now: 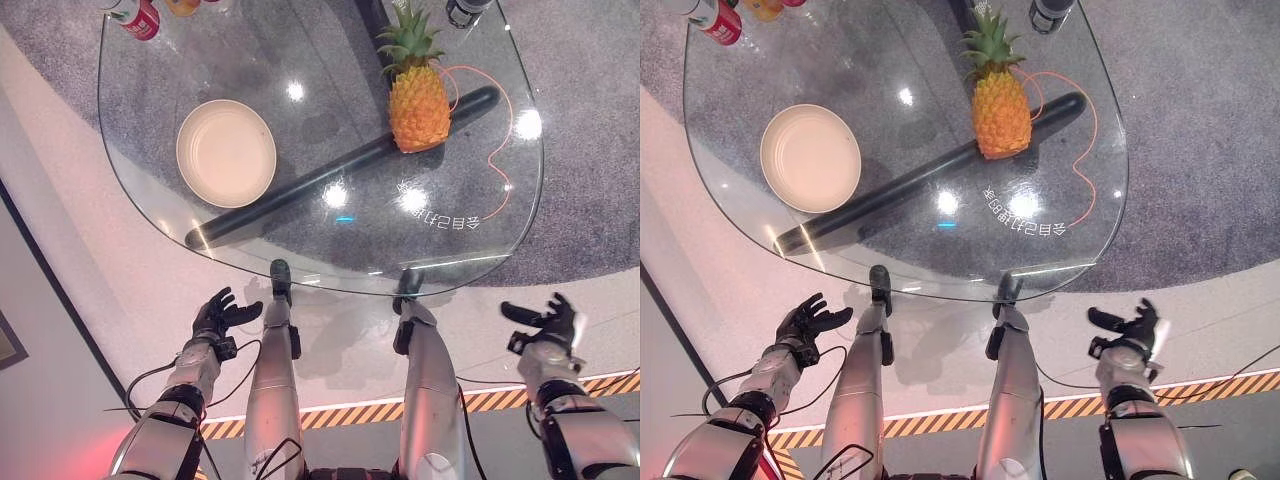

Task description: Pick up the fruit to the plate

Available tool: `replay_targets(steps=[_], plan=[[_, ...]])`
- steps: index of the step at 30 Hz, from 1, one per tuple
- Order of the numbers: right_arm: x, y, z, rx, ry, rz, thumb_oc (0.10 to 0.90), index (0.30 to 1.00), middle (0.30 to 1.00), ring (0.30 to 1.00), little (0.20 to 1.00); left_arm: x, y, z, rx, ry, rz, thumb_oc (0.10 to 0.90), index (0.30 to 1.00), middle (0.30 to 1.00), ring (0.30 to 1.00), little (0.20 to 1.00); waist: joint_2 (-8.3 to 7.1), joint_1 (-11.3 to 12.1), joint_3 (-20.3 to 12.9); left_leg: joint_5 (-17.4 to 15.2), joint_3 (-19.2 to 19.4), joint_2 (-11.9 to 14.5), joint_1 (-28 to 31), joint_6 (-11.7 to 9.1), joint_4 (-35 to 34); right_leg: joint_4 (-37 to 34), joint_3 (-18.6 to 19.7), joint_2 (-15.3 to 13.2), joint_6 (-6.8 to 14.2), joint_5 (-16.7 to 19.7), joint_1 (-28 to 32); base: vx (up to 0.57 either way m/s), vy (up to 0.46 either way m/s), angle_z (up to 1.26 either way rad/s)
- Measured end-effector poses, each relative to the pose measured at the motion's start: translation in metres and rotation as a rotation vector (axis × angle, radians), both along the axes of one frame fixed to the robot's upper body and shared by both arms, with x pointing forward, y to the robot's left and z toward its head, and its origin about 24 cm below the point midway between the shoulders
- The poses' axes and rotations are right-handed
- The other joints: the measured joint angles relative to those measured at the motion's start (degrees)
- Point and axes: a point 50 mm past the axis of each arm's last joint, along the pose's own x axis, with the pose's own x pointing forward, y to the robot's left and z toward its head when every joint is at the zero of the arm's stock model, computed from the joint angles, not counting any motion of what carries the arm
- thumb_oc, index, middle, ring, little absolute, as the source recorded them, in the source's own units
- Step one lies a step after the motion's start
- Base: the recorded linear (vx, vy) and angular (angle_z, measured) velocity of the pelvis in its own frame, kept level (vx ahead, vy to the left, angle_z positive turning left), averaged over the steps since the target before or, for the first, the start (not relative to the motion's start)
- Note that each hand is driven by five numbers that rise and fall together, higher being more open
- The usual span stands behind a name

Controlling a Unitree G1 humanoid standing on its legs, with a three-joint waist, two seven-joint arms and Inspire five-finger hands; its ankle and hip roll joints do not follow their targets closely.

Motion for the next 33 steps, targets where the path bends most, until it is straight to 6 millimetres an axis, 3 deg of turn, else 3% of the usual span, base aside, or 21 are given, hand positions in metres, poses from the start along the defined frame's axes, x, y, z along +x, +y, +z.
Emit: replay_targets(steps=[4,8,14,15,20,28,33], plan=[[0.011,-0.014,0.039,-0.044,-0.151,-0.095,0.8,0.9,0.9,0.9,0.9,0.0,0.004,0.001,0.027,0.006,-0.016,0.8,0.9,0.9,0.9,0.9,-0.18,0.07,0.08,0.0,-0.15,0.02,-0.01,0.0,-0.14,-0.77,-0.43,0.08,-0.42,0.54,0.44,0.0,0.0,0.0],[0.026,-0.014,0.078,-0.088,-0.303,-0.144,0.8,0.9,0.9,0.9,0.9,0.001,0.003,0.004,0.029,-0.002,-0.025,0.8,0.9,0.9,0.9,0.9,-0.25,0.56,0.12,0.01,-0.41,0.02,-0.03,-0.01,-0.14,-1.19,-0.96,0.07,-0.33,0.77,0.87,0.0,0.0,0.0],[0.044,0.01,0.149,-0.178,-0.648,-0.168,0.8,0.9,0.9,0.9,0.9,0.003,-0.002,0.003,0.036,0.015,-0.057,0.8,0.9,0.9,0.9,0.9,-0.32,1.54,0.15,0.0,-0.81,-0.15,-0.07,0.0,-0.21,-1.77,-1.4,0.0,-0.38,0.83,1.38,-0.01,0.031,0.02],[0.045,0.012,0.154,-0.189,-0.664,-0.164,0.8,0.9,0.9,0.9,0.9,0.003,-0.002,0.003,0.035,0.017,-0.056,0.8,0.9,0.9,0.9,0.9,-0.34,1.52,0.16,0.0,-0.81,-0.18,-0.07,0.01,-0.22,-1.8,-1.4,-0.01,-0.38,0.83,1.39,-0.01,0.065,0.01],[0.052,0.057,0.206,-0.303,-0.869,0.022,0.8,0.9,0.9,0.9,0.9,0.002,-0.002,0.003,0.026,0.016,-0.051,0.8,0.9,0.9,0.9,0.9,-0.38,1.13,0.18,-0.08,-0.65,-0.45,-0.17,0.13,-0.5,-2.65,-1.29,-0.13,-0.32,1.09,1.37,-0.01,0.076,-0.01],[0.062,0.114,0.231,-0.414,-0.899,0.314,0.8,0.9,0.9,0.9,0.9,0.003,-0.005,0.003,0.02,0.008,-0.056,0.8,0.9,0.9,0.9,0.9,-0.38,1.34,0.19,-0.28,-0.19,-0.83,-0.11,0.37,-0.73,-3.07,-1.11,-0.54,-0.19,1.18,1.38,-0.01,0.054,0.0],[0.068,0.151,0.227,-0.458,-0.852,0.492,0.8,0.9,0.9,0.9,0.9,0.003,-0.011,0.001,0.008,0.004,-0.065,0.8,0.9,0.9,0.9,0.9,-0.37,1.43,0.19,-0.3,0.09,-1.11,0.09,0.42,-0.85,-3.08,-0.9,-0.89,0.03,1.34,1.35,0.0,0.035,0.0]])
